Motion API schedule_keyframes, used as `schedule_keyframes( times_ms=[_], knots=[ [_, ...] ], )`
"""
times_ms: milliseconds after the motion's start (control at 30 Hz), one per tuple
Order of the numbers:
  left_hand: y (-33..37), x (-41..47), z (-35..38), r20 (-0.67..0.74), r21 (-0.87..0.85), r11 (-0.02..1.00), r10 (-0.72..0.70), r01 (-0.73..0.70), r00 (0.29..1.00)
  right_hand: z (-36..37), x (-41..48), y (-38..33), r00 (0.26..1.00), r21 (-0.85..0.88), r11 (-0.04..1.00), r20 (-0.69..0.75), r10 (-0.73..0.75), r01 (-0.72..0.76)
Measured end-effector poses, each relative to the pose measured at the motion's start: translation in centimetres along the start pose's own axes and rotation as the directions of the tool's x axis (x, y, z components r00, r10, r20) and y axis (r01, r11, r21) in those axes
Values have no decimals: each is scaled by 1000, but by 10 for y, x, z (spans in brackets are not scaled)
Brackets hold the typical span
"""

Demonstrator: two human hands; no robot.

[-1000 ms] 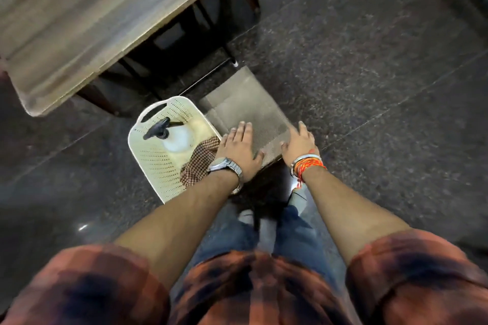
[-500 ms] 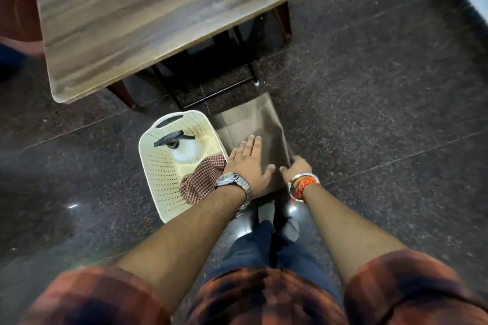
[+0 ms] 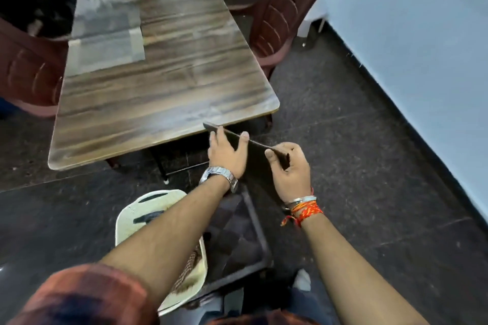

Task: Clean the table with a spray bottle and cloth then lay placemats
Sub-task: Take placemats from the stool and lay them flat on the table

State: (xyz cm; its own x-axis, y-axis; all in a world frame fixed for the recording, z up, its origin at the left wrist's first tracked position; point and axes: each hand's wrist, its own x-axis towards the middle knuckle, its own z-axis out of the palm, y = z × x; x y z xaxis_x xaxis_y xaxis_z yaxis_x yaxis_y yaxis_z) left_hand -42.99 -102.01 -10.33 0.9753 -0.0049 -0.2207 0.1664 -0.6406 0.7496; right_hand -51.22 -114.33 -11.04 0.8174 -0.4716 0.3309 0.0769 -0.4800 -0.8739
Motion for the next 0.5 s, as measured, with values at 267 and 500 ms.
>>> schedule_keyframes(
  times_ms=[267, 500],
  knots=[
    [68, 69, -1, -308, -410, 893, -329, 188, 892, -59, 100, 13, 970, 310, 949, 205, -133, 65],
    [107, 83, 25, -406, -516, 788, -570, 336, 714, -100, 181, 48, 932, 306, 937, 259, -255, 171]
  ],
)
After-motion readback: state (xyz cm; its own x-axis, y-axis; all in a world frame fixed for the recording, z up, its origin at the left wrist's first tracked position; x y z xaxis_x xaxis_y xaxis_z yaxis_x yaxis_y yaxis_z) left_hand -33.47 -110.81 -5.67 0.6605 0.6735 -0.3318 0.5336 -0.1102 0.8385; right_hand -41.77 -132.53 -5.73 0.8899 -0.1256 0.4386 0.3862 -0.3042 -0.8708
